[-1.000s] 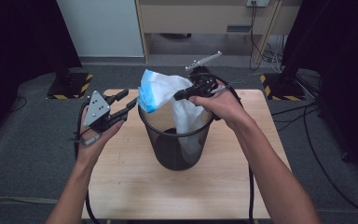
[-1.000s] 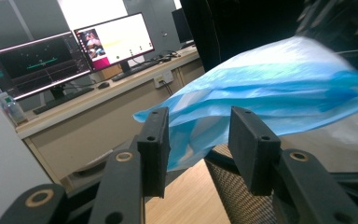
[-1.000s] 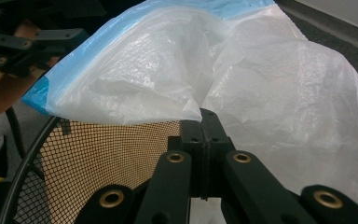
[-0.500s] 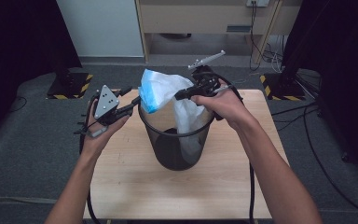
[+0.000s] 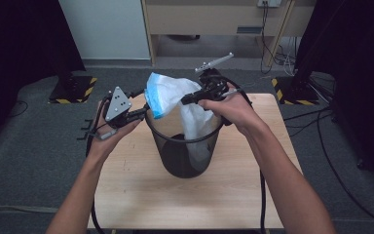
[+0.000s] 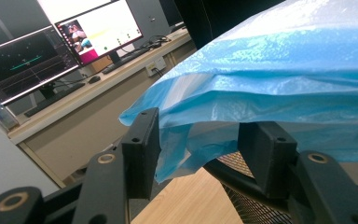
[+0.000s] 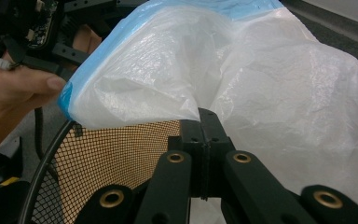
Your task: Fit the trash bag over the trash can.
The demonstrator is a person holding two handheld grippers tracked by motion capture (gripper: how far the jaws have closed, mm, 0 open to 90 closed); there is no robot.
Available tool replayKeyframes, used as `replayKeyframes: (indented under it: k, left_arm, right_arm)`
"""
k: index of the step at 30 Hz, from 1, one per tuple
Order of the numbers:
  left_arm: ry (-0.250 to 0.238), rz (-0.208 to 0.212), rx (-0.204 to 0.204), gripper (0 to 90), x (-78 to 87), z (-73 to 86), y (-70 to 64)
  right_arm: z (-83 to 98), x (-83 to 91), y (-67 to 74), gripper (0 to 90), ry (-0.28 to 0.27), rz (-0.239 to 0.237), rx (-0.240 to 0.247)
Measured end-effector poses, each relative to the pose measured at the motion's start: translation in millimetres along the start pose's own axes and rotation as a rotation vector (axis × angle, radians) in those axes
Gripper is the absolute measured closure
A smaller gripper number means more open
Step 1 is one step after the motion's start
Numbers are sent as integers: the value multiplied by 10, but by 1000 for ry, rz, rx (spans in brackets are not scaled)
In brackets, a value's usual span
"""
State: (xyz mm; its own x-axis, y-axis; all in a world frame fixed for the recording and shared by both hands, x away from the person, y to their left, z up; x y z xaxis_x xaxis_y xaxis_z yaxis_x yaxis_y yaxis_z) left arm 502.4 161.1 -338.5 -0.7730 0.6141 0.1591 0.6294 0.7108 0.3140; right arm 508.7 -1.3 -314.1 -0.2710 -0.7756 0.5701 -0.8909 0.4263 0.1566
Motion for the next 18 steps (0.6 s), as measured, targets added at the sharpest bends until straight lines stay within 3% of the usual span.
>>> replayKeyframes:
  k: [6, 10, 15, 17, 18]
  left_arm:
    - [-9, 6, -10, 464, -14, -37, -1]
    - [-1, 25, -61, 591, -16, -70, -53]
    - [13, 51, -95, 835, -2, -86, -105]
    - [31, 58, -79, 896, 8, -67, -122]
    - [39, 63, -68, 899, 4, -59, -124]
  right_arm:
    - [-4, -14, 3, 900, 1, -4, -1]
    - [-3, -44, 2, 900, 3, -3, -4]
    - [1, -64, 1, 900, 6, 2, 7]
    - [-1, -65, -1, 884, 3, 5, 6]
    - [-11, -68, -6, 818, -5, 16, 12]
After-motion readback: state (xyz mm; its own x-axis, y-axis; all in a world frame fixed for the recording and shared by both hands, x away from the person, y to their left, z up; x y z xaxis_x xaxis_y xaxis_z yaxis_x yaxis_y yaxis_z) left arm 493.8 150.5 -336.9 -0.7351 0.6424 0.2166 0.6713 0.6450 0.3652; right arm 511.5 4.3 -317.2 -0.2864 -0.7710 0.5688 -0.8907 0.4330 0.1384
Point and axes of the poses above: each handheld gripper's, and its own axes: x roughly backward along the jaws, z roughly out of its underside, y roughly to its left, the point moved 9 cm from there along -x, roughly forward along the jaws, and after that the axes turned 5 degrees about x, right-handed, at the moved point
